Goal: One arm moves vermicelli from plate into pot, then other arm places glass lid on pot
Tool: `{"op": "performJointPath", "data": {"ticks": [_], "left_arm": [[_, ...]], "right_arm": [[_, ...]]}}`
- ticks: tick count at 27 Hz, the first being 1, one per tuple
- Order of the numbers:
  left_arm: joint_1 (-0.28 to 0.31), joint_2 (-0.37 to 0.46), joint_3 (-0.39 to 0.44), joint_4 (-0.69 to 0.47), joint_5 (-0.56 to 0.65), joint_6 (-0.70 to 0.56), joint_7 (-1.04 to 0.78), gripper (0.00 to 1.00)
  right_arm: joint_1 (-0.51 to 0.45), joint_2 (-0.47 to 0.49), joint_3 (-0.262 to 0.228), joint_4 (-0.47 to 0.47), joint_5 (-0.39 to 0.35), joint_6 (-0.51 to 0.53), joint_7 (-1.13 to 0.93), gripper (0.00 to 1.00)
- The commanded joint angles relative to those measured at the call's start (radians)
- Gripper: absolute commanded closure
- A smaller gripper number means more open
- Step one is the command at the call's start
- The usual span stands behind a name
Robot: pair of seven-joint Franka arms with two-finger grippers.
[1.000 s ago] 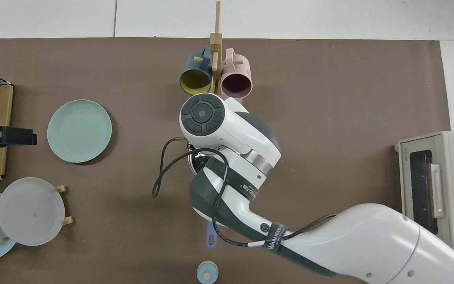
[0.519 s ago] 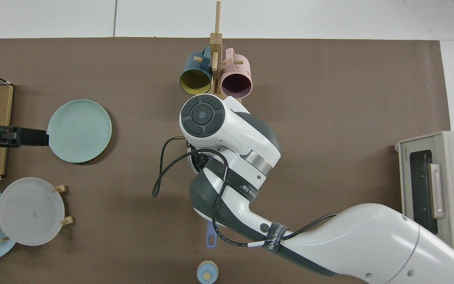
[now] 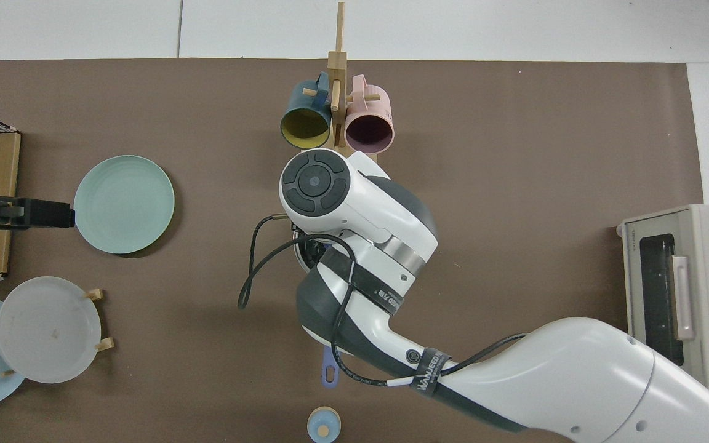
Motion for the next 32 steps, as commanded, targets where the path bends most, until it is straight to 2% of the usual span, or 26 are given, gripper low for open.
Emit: {"op": "performJointPath", "data": {"ticks": [1,4,17,20,21,23,25,28,29,30,32], "left_arm": [[-0.001,-0.008,0.001,0.002,0.014,-0.011,-0.007,0.00],[-0.001,-0.008,0.001,0.002,0.014,-0.011,-0.007,0.00],[-0.001,-0.008,0.001,0.002,0.014,-0.010,-0.007,0.00],[-0.001,-0.008,0.001,0.002,0.014,-0.010,-0.007,0.00],[-0.001,-0.008,0.001,0.002,0.014,-0.010,-0.007,0.00],[-0.001,-0.008,0.001,0.002,0.014,-0.011,-0.007,0.00],[-0.001,-0.008,0.001,0.002,0.014,-0.010,-0.007,0.00],[-0.001,-0.008,0.001,0.002,0.014,-0.010,-0.007,0.00],[-0.001,-0.008,0.001,0.002,0.014,-0.011,-0.007,0.00],[-0.001,-0.008,0.001,0.002,0.014,-0.010,-0.007,0.00],[-0.001,-0.008,0.001,0.002,0.014,-0.010,-0.007,0.00]], "right_arm": [[-0.021,-0.007,0.020,-0.024,-0.024,0.019,0.006,0.28],[-0.017,-0.011,0.020,-0.017,-0.024,0.007,0.005,0.01],[-0.018,-0.109,0.012,0.034,-0.003,-0.127,-0.009,0.01],[-0.029,-0.169,-0.005,0.036,0.045,-0.150,-0.047,0.01],[-0.029,-0.194,-0.032,0.036,0.071,-0.151,-0.072,0.01],[-0.015,-0.269,-0.126,0.034,0.146,-0.157,-0.150,0.01],[0.012,-0.341,-0.244,0.028,0.247,-0.157,-0.245,0.01],[0.075,-0.439,-0.454,0.011,0.406,-0.166,-0.410,0.01],[0.085,-0.462,-0.498,-0.006,0.430,-0.176,-0.452,0.01],[0.085,-0.487,-0.520,-0.027,0.441,-0.186,-0.489,0.01],[0.059,-0.526,-0.529,-0.073,0.441,-0.199,-0.537,0.01]]}}
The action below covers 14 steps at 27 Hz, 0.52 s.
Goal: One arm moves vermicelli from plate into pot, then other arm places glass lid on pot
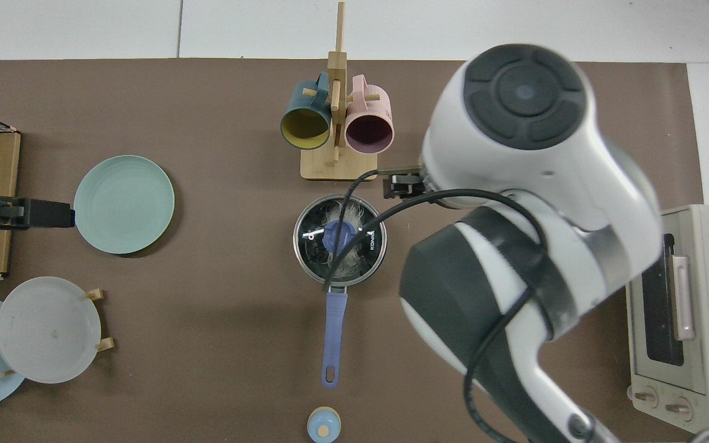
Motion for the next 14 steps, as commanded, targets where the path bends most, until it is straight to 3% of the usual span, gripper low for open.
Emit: {"op": "performJointPath", "data": {"ticks": [1,5,9,14], "left_arm": [[-0.001,-0.008,0.001,0.002,0.014,-0.010,-0.007,0.00],[-0.001,-0.008,0.001,0.002,0.014,-0.010,-0.007,0.00],[-0.001,-0.008,0.001,0.002,0.014,-0.010,-0.007,0.00],[-0.001,-0.008,0.001,0.002,0.014,-0.011,-0.007,0.00]], "right_arm": [[-0.022,-0.138,-0.100,-0.144,0.062,-0.015,-0.150,0.01],[-0.078,-0.181,-0.117,-0.203,0.062,-0.015,-0.191,0.01],[-0.053,-0.191,-0.212,-0.230,0.075,0.009,-0.217,0.01],[-0.050,-0.201,-0.278,-0.261,0.141,0.061,-0.294,0.01]]}}
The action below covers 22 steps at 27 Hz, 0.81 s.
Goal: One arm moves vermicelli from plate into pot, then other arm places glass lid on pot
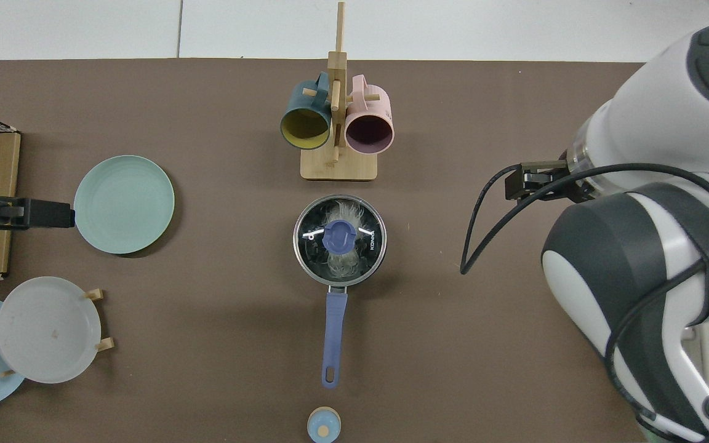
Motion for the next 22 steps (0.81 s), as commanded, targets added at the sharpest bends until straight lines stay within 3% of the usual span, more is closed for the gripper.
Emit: {"op": "performJointPath", "data": {"ticks": [1,6,14,20,22], "left_arm": [[-0.001,-0.008,0.001,0.002,0.014,-0.011,-0.007,0.00],[-0.001,-0.008,0.001,0.002,0.014,-0.010,-0.007,0.00],[-0.001,-0.008,0.001,0.002,0.014,-0.011,-0.007,0.00],[-0.001,-0.008,0.001,0.002,0.014,-0.011,-0.007,0.00],[-0.001,-0.008,0.001,0.002,0.014,-0.011,-0.007,0.00]], "right_arm": [[0.006,-0.044,-0.067,-0.086,0.084,0.089,-0.108,0.01],[0.008,-0.100,-0.092,-0.201,0.089,0.197,-0.128,0.01],[0.008,-0.121,-0.113,-0.264,0.095,0.223,-0.162,0.01],[0.008,-0.195,-0.125,-0.431,0.097,0.370,-0.174,0.01],[0.008,-0.195,-0.125,-0.428,0.097,0.370,-0.173,0.01]]}}
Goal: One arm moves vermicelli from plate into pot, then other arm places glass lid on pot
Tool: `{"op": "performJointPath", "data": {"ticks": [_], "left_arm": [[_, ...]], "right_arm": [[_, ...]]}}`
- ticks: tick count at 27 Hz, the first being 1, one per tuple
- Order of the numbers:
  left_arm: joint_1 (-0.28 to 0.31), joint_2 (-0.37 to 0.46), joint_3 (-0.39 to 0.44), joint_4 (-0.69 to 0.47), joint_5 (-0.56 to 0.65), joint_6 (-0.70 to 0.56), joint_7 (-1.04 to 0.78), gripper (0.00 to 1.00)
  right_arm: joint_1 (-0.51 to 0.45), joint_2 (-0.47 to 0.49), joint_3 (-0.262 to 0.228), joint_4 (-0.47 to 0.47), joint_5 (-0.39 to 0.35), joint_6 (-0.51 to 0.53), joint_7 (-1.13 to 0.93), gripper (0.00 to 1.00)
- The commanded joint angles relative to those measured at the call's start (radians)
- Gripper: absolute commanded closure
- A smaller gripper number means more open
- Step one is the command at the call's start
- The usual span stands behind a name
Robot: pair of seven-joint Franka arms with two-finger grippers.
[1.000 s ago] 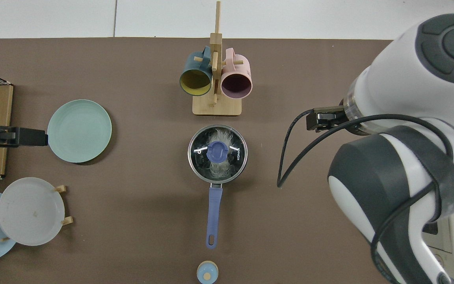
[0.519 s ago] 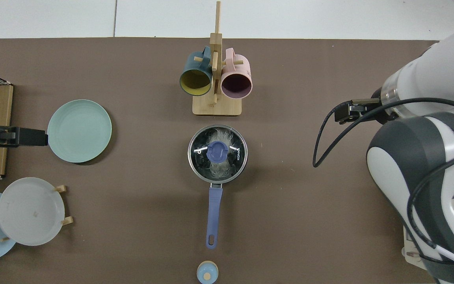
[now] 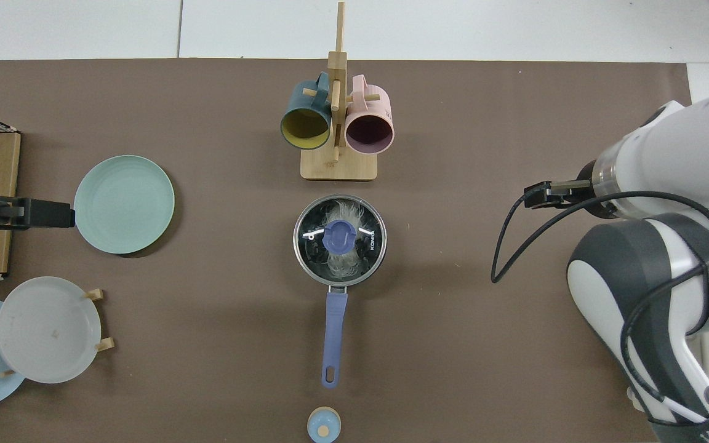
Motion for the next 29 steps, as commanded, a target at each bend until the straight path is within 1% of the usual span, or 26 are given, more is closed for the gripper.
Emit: {"op": "performJointPath", "data": {"ticks": [1,3,5,7,11,14,17,29], "left_arm": [[-0.001,-0.008,0.001,0.002,0.014,-0.011,-0.007,0.00],[-0.001,-0.008,0.001,0.002,0.014,-0.010,-0.007,0.00],[-0.001,-0.008,0.001,0.002,0.014,-0.010,-0.007,0.00],[0.000,-0.008,0.001,0.002,0.014,-0.011,-0.007,0.00],[-0.001,-0.008,0.001,0.002,0.014,-0.010,-0.007,0.00],[-0.001,-0.008,0.001,0.002,0.014,-0.010,-0.007,0.00],[-0.001,-0.008,0.001,0.002,0.014,-0.011,-0.007,0.00],[-0.001,-0.008,0.001,0.002,0.014,-0.010,-0.007,0.00]], "right_arm": [[0.000,-0.073,-0.012,-0.111,0.030,0.069,-0.043,0.01],[0.000,-0.074,-0.010,-0.111,0.036,0.066,-0.043,0.01],[0.000,-0.077,-0.012,-0.112,0.075,0.048,-0.043,0.01],[0.000,-0.079,-0.013,-0.112,0.094,0.019,-0.046,0.01],[0.000,-0.079,-0.016,-0.105,0.095,0.010,-0.075,0.01],[-0.001,-0.071,-0.022,-0.077,0.096,0.000,-0.072,0.01],[-0.003,-0.062,-0.022,-0.048,0.094,-0.038,-0.070,0.01],[-0.006,-0.060,-0.022,-0.042,0.096,-0.038,-0.061,0.01]]}}
